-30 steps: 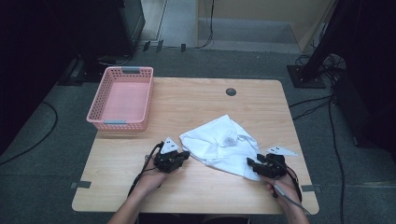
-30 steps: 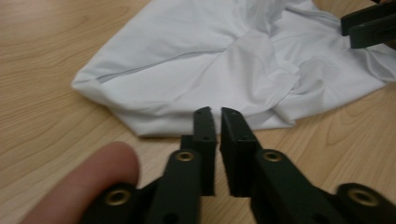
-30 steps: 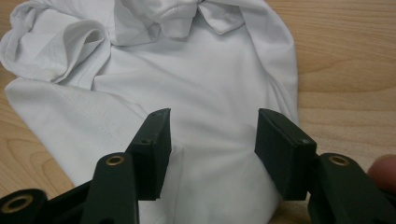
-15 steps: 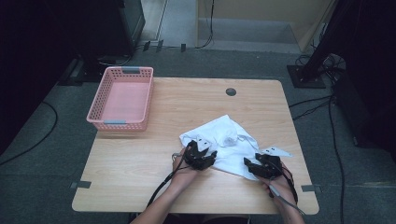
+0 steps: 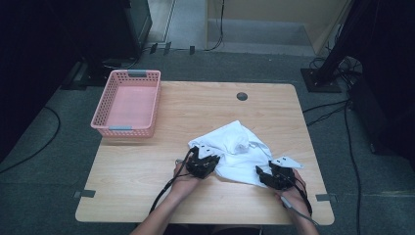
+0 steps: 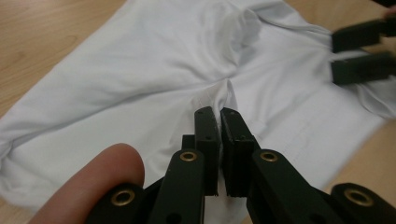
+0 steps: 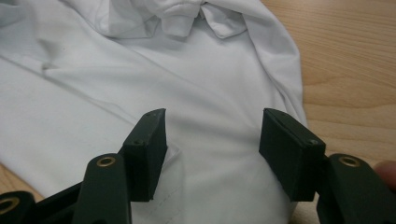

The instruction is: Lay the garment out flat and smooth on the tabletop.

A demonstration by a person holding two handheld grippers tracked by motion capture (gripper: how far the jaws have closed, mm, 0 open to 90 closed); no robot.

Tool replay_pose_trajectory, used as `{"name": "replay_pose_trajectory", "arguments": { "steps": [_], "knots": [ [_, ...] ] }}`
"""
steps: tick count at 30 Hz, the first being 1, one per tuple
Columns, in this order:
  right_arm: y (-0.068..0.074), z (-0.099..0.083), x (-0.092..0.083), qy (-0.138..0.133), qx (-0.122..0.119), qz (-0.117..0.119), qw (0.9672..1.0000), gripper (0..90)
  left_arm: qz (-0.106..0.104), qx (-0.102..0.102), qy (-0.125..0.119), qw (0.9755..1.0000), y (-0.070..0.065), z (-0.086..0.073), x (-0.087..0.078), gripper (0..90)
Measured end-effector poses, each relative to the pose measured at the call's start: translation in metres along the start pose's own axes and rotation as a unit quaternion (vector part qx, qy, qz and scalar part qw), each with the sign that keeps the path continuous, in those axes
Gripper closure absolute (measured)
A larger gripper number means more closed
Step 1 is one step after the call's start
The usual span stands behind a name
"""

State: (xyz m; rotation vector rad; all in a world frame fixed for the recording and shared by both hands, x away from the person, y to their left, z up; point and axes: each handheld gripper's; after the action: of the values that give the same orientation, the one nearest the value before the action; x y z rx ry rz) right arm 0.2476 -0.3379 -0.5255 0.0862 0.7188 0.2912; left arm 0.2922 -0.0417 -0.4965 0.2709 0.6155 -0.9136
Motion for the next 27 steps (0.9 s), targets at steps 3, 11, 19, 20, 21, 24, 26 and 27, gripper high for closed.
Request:
{"name": "replay_pose_trajectory", "arguments": {
  "steps": [3,11,19,20,21,24,26,27],
  "knots": [
    [-0.003,0.000,-0.001,0.001,0.004,-0.002,1.0000,43.1,-0.052,0.016,-0.011,0.9984,0.006,-0.011,-0.022,87.0],
    [-0.010,0.000,-0.005,0.005,0.012,-0.010,0.9999,43.7,-0.126,0.066,0.025,0.9895,0.022,-0.050,-0.057,87.0],
    [-0.021,0.007,-0.018,-0.004,0.055,0.025,0.9982,39.4,-0.193,0.116,0.028,0.9740,0.027,-0.060,-0.075,56.9],
    [-0.022,0.009,-0.021,-0.012,0.065,0.030,0.9973,39.4,-0.187,0.101,0.015,0.9771,0.030,-0.058,-0.075,49.5],
    [-0.023,0.011,-0.023,-0.018,0.073,0.032,0.9967,39.4,-0.173,0.081,0.004,0.9815,0.033,-0.055,-0.074,46.3],
    [-0.023,0.014,-0.022,-0.024,0.083,0.018,0.9961,39.0,-0.089,0.063,0.002,0.9940,0.032,-0.049,-0.063,37.5],
    [-0.019,0.013,-0.015,-0.013,0.076,0.004,0.9970,38.0,-0.045,0.061,0.018,0.9970,0.029,-0.048,-0.052,36.7],
    [-0.016,0.012,-0.011,-0.008,0.068,-0.004,0.9976,37.4,-0.027,0.065,0.027,0.9971,0.027,-0.049,-0.047,36.6]
  ]
}}
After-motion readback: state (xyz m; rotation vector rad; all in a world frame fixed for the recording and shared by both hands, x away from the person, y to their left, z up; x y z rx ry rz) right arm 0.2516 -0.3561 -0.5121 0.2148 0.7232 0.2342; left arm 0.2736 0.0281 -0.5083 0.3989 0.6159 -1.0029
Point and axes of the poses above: each handheld gripper's, and its own axes: x roughly forward along the jaws, z roughly out of its top, y roughly to its left, and after that the axes turned 8 degrees about x, right-handed
